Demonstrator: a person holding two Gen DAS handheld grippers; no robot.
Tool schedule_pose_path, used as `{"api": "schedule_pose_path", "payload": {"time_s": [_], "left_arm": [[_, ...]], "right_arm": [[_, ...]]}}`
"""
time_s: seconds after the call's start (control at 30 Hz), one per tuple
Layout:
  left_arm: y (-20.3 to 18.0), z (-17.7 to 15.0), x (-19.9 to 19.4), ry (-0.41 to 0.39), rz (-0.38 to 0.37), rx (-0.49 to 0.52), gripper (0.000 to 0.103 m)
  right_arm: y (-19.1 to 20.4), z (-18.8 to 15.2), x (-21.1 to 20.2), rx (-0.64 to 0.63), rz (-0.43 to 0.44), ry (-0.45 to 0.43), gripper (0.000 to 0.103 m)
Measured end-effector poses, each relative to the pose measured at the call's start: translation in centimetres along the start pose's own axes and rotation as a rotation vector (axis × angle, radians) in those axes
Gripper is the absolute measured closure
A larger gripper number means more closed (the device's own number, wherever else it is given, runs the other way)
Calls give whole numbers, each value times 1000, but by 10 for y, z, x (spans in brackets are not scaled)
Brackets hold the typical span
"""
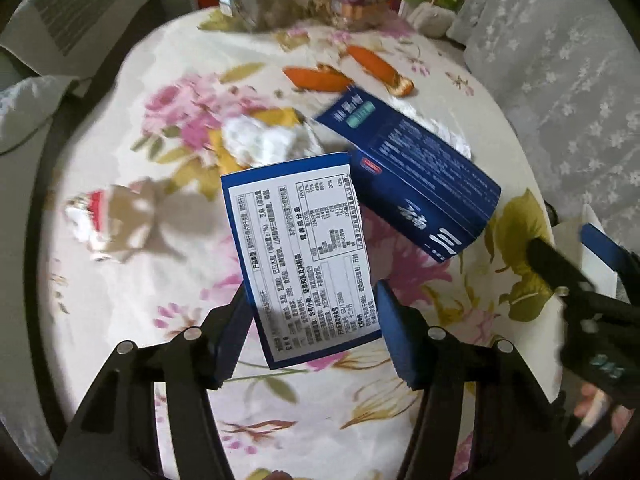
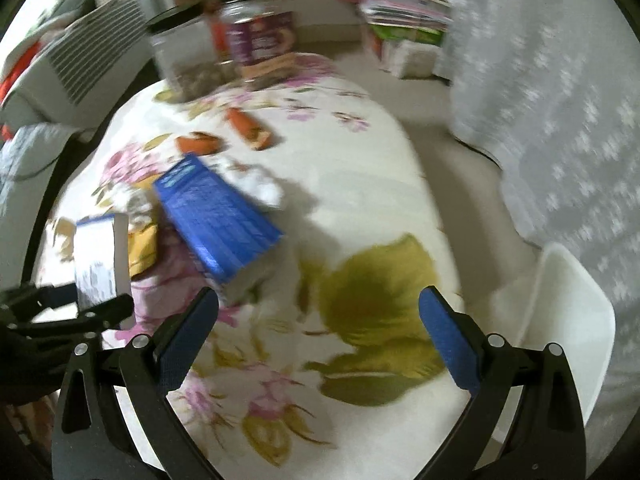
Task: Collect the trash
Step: 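Grasp the dark blue box with the right gripper while the left lifts the label box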
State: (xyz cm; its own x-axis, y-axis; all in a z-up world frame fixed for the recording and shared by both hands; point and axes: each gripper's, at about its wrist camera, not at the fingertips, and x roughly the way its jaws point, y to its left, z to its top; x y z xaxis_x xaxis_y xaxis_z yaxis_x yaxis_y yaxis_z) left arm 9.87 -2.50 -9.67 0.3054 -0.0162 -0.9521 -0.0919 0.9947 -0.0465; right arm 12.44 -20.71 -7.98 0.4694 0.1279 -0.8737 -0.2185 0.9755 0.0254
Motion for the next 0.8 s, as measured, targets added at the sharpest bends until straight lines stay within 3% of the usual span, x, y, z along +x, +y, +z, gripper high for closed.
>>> {"api": "schedule_pose_path", "payload": {"time_s": [0.17, 0.43, 0.6, 0.8], "left_arm": [[18, 4, -11, -43, 43, 7, 43], [46, 2, -13, -42, 56, -25, 42], [58, 5, -9, -38, 71, -51, 42], [62, 8, -21, -88, 88, -39, 42]], "right_arm": [[26, 12, 15, -71, 43, 3, 7], [49, 32, 47, -106, 115, 26, 7], [66, 34, 73, -139, 129, 95, 7], [73, 32, 75, -134, 150, 96, 37]]}}
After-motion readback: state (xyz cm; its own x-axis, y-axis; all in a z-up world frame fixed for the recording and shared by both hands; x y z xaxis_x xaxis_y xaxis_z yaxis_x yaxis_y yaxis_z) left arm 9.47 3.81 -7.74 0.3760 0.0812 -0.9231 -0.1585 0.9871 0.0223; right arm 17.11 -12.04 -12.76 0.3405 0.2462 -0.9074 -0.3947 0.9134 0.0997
